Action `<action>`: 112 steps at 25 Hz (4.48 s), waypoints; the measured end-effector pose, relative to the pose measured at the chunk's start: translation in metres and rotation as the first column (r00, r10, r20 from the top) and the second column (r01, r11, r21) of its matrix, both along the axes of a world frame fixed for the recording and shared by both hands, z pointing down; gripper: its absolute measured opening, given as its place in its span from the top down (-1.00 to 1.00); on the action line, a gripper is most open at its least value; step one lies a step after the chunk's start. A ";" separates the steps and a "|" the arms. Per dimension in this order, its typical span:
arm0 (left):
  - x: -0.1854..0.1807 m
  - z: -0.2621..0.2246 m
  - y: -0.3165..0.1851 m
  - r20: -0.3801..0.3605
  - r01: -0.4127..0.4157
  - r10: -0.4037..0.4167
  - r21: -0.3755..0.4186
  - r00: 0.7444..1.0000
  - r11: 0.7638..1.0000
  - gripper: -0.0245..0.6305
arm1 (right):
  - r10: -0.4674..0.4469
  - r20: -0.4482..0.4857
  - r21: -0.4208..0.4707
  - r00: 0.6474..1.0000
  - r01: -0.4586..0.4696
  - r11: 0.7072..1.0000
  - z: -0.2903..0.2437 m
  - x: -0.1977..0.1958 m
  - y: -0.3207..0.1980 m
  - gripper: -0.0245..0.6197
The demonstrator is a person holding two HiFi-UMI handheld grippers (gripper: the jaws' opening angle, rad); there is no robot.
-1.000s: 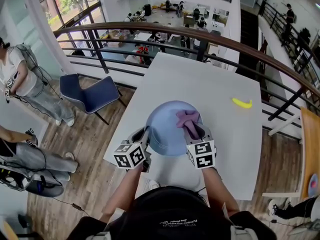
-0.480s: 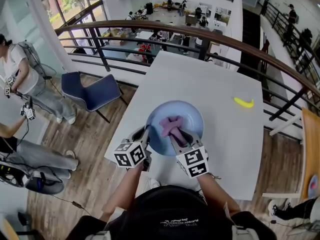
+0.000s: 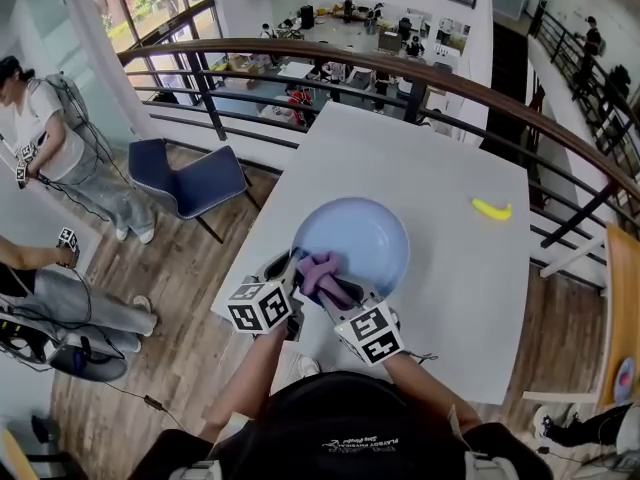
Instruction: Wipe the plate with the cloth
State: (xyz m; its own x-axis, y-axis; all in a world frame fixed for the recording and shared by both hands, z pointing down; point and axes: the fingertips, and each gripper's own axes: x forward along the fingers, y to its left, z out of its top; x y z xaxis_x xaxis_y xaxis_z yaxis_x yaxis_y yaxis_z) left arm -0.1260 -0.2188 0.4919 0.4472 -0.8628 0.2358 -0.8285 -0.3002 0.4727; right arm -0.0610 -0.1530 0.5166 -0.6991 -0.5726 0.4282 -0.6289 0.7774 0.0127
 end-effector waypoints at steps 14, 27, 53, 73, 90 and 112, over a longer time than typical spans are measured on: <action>-0.004 0.005 -0.007 -0.011 0.011 -0.011 -0.006 1.000 1.000 0.83 | 0.044 -0.063 -0.032 0.997 -0.046 0.998 0.014 0.013 -0.016 0.56; -0.007 0.002 -0.008 -0.023 0.022 -0.022 -0.003 1.000 1.000 0.82 | 0.219 -0.064 0.012 0.974 -0.219 0.976 0.013 0.072 -0.050 0.56; -0.009 0.044 -0.003 -0.095 0.002 -0.016 -0.140 0.995 0.990 0.83 | 0.331 0.078 0.061 0.941 -0.336 0.940 -0.012 0.099 -0.060 0.56; 0.033 0.177 0.034 -0.121 -0.103 0.057 -0.423 0.991 0.900 0.83 | 0.406 0.013 -0.012 0.914 -0.406 0.914 0.038 0.144 -0.034 0.56; 0.038 0.247 0.029 -0.076 -0.090 0.057 -0.557 0.995 0.826 0.83 | 0.433 -0.024 -0.077 0.901 -0.433 0.898 0.067 0.152 -0.031 0.56; 0.027 0.252 0.024 0.174 0.086 0.009 -0.529 0.985 0.844 0.51 | 0.408 -0.026 -0.072 0.912 -0.409 0.910 0.065 0.155 -0.031 0.56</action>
